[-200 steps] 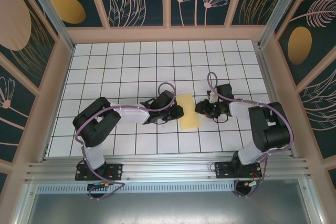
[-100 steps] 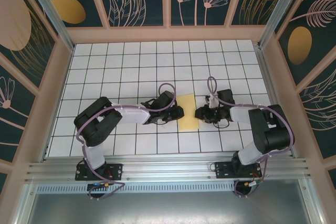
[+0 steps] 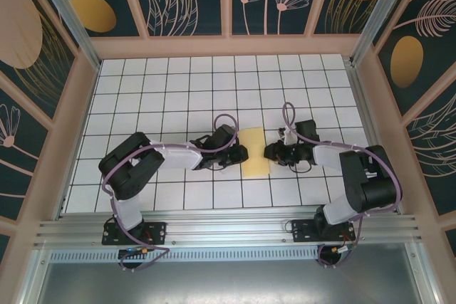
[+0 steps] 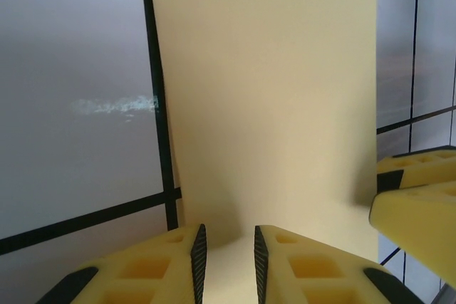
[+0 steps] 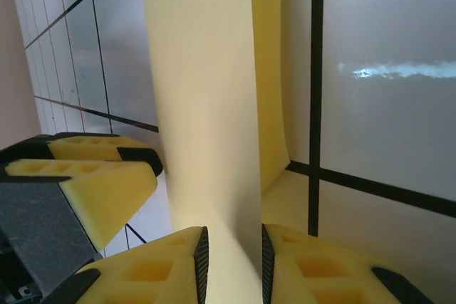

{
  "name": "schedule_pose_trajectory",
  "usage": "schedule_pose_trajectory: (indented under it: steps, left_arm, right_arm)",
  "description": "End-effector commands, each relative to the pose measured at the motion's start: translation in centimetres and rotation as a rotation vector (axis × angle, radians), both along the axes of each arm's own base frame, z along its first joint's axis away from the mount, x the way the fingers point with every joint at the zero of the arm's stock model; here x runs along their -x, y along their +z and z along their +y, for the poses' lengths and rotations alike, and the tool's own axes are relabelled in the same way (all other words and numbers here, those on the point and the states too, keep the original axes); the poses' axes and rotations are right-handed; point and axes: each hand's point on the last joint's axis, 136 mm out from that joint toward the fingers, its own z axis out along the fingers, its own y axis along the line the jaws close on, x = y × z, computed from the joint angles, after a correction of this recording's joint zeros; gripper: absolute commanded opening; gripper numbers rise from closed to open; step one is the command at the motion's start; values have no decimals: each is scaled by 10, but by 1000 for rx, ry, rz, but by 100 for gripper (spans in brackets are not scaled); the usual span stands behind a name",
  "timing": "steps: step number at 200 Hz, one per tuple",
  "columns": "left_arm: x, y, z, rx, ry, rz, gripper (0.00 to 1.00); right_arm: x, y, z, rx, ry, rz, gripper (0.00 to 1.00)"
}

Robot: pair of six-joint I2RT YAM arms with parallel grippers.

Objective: Fold a paper plane with a square sheet of paper (pick it up from the middle)
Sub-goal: Third fold the triangle at the center of the table.

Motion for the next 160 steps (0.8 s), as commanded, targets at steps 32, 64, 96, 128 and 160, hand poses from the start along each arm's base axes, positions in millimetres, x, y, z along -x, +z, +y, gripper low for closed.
schedule_pose_trajectory:
  steps: [32, 64, 96, 128, 160]
  left_arm:
    - [1, 19, 3, 31, -11, -58, 27]
    - [1, 28, 2, 54, -18, -84, 27]
    - [3, 29, 8, 27, -44, -121, 31]
    - [12, 44, 10, -19, -107, -234, 33]
    - [31, 47, 1, -118, -221, -338, 38]
  right_arm:
    - [-11, 9, 2, -18, 3, -8, 30]
    - [-12, 12, 3, -23, 4, -12, 24]
    - [-12, 13, 2, -24, -4, -6, 12]
    - [-8, 15, 1, -36, -27, 2, 7]
    - [-5, 18, -1, -54, -81, 23, 4]
